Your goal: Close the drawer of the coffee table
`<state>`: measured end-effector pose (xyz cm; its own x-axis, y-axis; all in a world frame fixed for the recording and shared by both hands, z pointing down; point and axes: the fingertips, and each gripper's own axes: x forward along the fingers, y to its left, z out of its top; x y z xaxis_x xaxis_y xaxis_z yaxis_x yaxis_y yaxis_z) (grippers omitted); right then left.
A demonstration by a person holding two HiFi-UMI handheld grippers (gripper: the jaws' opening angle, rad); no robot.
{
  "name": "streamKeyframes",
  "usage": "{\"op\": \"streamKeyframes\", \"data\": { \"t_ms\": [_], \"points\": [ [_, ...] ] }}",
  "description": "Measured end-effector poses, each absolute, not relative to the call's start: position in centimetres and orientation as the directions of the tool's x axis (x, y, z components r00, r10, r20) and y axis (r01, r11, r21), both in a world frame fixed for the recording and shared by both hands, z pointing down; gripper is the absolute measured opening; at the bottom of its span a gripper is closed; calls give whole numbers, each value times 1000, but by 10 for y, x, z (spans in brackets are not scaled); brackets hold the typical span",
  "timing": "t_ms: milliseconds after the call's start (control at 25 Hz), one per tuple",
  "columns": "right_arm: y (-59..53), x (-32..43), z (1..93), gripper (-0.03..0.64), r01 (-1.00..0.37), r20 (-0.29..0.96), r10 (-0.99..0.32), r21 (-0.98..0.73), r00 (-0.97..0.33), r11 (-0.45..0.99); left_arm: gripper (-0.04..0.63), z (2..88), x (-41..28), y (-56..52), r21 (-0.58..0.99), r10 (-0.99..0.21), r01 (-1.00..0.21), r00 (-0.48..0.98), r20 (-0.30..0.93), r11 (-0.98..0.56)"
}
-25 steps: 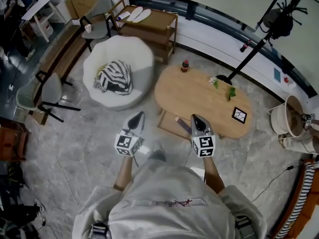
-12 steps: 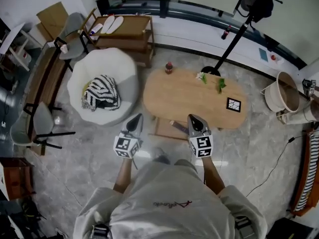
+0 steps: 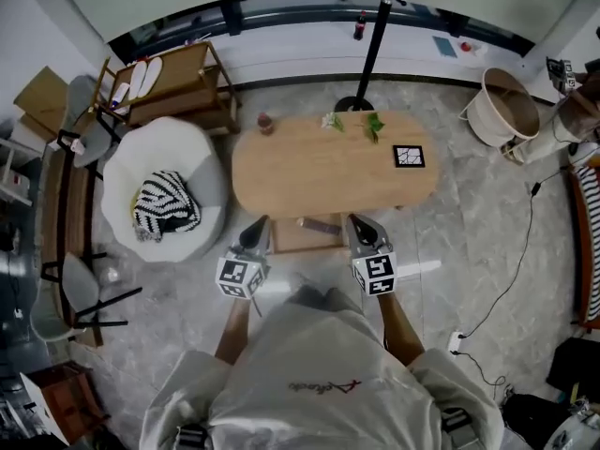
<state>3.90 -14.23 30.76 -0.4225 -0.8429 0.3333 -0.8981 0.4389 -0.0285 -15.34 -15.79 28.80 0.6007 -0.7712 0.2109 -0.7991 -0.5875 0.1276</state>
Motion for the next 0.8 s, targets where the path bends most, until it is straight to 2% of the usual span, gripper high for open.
{"op": "streamKeyframes", "data": {
  "t_ms": [400,800],
  "points": [
    [-90,117,312,3,-905,327,-849,-51,-415,422,1,289,-63,-111,91,-733,-767,635,244,-635],
    [-57,138,328,3,-879,331,-819,-77,-469,471,2,299,-52,-59,79,-765,-809,578,283,-582]
  ]
}}
